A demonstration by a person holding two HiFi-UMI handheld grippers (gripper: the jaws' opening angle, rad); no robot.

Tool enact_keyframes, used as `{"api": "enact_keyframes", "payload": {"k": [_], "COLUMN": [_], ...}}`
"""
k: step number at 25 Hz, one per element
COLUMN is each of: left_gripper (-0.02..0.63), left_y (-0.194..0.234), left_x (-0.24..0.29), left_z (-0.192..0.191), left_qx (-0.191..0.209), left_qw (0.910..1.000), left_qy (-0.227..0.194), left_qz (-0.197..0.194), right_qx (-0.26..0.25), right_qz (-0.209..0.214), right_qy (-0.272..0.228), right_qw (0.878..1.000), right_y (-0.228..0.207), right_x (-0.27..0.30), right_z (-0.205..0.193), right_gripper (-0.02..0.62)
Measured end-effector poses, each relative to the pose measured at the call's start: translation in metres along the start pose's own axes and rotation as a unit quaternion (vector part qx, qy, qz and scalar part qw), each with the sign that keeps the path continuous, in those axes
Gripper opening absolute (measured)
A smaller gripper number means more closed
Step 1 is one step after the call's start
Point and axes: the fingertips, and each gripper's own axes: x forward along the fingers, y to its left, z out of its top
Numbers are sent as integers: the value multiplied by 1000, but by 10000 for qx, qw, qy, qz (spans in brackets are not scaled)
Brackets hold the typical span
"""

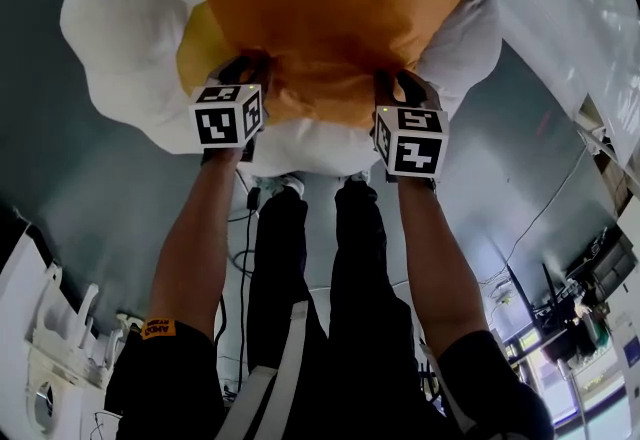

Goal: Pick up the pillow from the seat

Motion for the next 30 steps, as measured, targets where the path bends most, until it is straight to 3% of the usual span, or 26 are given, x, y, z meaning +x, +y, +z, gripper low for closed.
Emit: {"api": "enact_keyframes", "payload": {"k": [8, 22, 30], "left_gripper": [6, 2, 2], "left_y": [-6, -34, -53], "left_x": [-14, -115, -189], "left_z": [4, 27, 50], "left_qx": [-42, -90, 20], "left_qw": [9998, 9994, 9975], "left_qy": [-124, -308, -663], "left_qz": [179, 148, 249], "right_qx": [49, -119, -263], "right_qz": [128, 158, 262], "right_qy": [37, 48, -49], "right_qw": [9999, 9998, 9993], "right_y": [7, 26, 43], "right_x": [-4, -74, -129], "right_z": [4, 32, 51], "right_gripper": [41, 14, 12]}}
